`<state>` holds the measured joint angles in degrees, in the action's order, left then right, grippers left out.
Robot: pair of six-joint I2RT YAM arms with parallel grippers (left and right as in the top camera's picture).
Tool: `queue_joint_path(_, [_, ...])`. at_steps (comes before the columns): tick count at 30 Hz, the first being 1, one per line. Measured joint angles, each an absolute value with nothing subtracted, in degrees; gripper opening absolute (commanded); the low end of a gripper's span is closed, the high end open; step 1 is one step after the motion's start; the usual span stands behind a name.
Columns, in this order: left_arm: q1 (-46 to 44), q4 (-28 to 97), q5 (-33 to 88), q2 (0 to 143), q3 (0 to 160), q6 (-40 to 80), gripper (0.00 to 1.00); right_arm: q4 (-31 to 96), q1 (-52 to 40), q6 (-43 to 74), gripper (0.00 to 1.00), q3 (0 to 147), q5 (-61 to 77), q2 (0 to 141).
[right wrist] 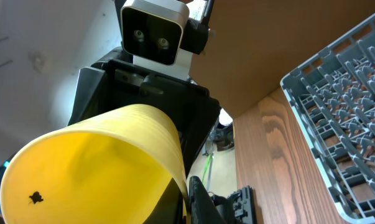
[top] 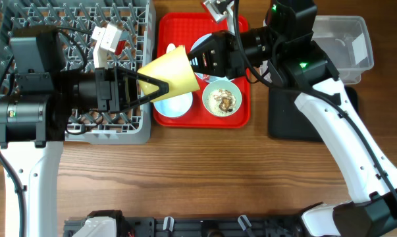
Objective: Sort waste into correct bins and load items into the dishwasher rack
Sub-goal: 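Grasp the yellow cup with the left gripper, release right gripper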
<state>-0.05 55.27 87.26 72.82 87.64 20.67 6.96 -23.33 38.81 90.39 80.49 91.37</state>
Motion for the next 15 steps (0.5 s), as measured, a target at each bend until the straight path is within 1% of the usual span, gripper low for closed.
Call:
queue_joint_path(5, [-0.05,55.27,86.63,72.82,87.64,20.67,0.69,6.94,-23.33,39.05,0.06,90.39,80.51,91.37])
queue_joint_path(6, [-0.05,55.27,86.52,72.82,87.64,20.67,0.67,6.94,-23.33,39.05,0.10,90.39,80.51,91.37])
queue_joint_path(7, [-0.05,55.27,86.43,72.82,87.64,20.64,0.62,6.94,-23.33,39.18,0.16,90.39,80.53,91.37])
queue_joint_path(9, [-0.05,55.31,86.48,72.82,87.64,20.69,0.60,6.94,-23.33,39.16,0.21,90.39,80.60,91.37])
queue_joint_path(11, [-0.05,55.24,86.46,72.82,87.64,20.45,0.63,6.94,-23.33,39.27,0.30,90.39,80.88,91.37])
queue_joint_path(15, [-0.05,55.24,86.11,72.77,87.64,20.45,0.62,6.74,-23.33,38.83,0.53,90.39,81.03,91.37])
